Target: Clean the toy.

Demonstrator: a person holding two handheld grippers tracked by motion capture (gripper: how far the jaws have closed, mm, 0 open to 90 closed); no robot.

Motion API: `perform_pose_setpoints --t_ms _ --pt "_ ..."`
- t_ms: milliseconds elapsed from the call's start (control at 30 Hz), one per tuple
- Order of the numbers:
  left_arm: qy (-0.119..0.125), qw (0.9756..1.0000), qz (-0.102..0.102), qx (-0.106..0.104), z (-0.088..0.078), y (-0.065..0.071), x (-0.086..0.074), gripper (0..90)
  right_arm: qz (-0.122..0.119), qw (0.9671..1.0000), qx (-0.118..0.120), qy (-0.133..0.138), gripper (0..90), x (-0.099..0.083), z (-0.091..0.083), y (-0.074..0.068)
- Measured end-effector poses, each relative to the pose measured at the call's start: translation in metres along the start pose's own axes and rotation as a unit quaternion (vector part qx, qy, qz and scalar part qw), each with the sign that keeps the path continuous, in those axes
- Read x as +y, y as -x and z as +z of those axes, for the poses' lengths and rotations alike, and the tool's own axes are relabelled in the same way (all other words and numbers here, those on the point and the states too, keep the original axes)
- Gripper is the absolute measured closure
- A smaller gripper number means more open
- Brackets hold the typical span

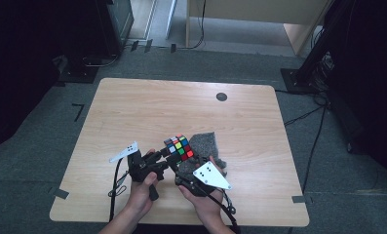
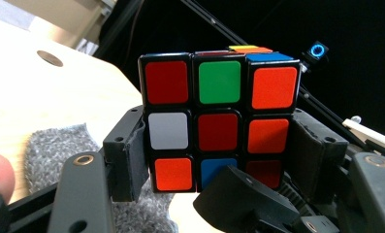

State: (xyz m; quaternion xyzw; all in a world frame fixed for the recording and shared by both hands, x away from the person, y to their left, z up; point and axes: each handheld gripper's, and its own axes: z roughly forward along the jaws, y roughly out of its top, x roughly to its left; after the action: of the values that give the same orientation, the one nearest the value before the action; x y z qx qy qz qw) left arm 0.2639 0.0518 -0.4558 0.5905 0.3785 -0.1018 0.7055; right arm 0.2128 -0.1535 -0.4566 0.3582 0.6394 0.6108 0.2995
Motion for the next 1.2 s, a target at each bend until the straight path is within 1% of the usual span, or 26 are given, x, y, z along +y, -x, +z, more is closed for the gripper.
perform_pose_setpoints --t_ms 67,100,167,300,433,500,567,667,800,867,900,933,1100,1133,1167,1200 --pt "-0.005 1.0000 0.007 -0.003 0.000 0.001 0.002 32.7 -0.011 0.9999 0.004 -0.001 33.5 0.001 -0.002 0.001" --pt "-0.007 0.9998 0.016 -0.003 -0.001 0.002 0.002 32.3 -0.012 0.9999 0.007 -0.002 33.5 0.002 -0.002 0.001" --pt "-0.006 0.9996 0.028 0.000 -0.001 0.003 0.003 31.2 -0.012 0.9998 0.016 -0.004 34.3 0.003 -0.003 0.002" --pt "-0.019 0.9982 0.056 0.008 -0.001 0.005 0.005 30.5 -0.011 0.9995 0.027 -0.010 34.6 0.003 -0.004 0.005" --pt "-0.025 0.9976 0.064 0.007 0.001 0.006 0.006 30.3 -0.011 0.9994 0.030 -0.014 34.8 0.004 -0.006 0.007" --pt "-0.027 0.9981 0.055 0.003 0.002 0.006 0.007 30.3 -0.015 0.9994 0.028 -0.014 34.8 0.004 -0.007 0.007" --pt "-0.027 0.9990 0.035 -0.008 0.002 0.004 0.007 30.9 -0.016 0.9995 0.023 -0.011 34.7 0.004 -0.007 0.006" --pt "-0.020 0.9994 0.006 -0.026 0.002 0.003 0.005 32.9 -0.031 0.9994 0.015 0.005 33.9 0.004 -0.009 0.004" --pt "-0.029 0.9987 -0.013 -0.040 0.002 0.001 0.005 33.8 -0.039 0.9990 0.013 0.018 31.3 0.004 -0.009 0.004" --pt "-0.030 0.9980 -0.031 -0.047 0.003 -0.001 0.004 33.9 -0.044 0.9988 0.008 0.020 27.8 0.004 -0.008 0.004" --pt "-0.030 0.9977 -0.036 -0.048 0.003 -0.002 0.003 34.0 -0.045 0.9988 0.003 0.020 26.7 0.003 -0.008 0.003" --pt "-0.029 0.9974 -0.043 -0.050 0.004 -0.003 0.002 34.0 -0.046 0.9987 0.002 0.020 26.8 0.003 -0.008 0.004" --pt "-0.032 0.9964 -0.052 -0.059 0.005 -0.005 0.001 34.0 -0.064 0.9977 -0.001 0.023 29.0 0.003 -0.008 0.002" --pt "-0.036 0.9958 -0.057 -0.061 0.006 -0.005 0.000 34.1 -0.068 0.9974 -0.002 0.024 29.0 0.003 -0.008 0.002" --pt "-0.040 0.9958 -0.056 -0.061 0.007 -0.005 -0.001 34.1 -0.071 0.9972 -0.005 0.024 29.0 0.003 -0.007 0.001" --pt "-0.042 0.9963 -0.049 -0.057 0.007 -0.005 -0.003 34.0 -0.073 0.9970 -0.008 0.024 29.2 0.002 -0.007 0.001"
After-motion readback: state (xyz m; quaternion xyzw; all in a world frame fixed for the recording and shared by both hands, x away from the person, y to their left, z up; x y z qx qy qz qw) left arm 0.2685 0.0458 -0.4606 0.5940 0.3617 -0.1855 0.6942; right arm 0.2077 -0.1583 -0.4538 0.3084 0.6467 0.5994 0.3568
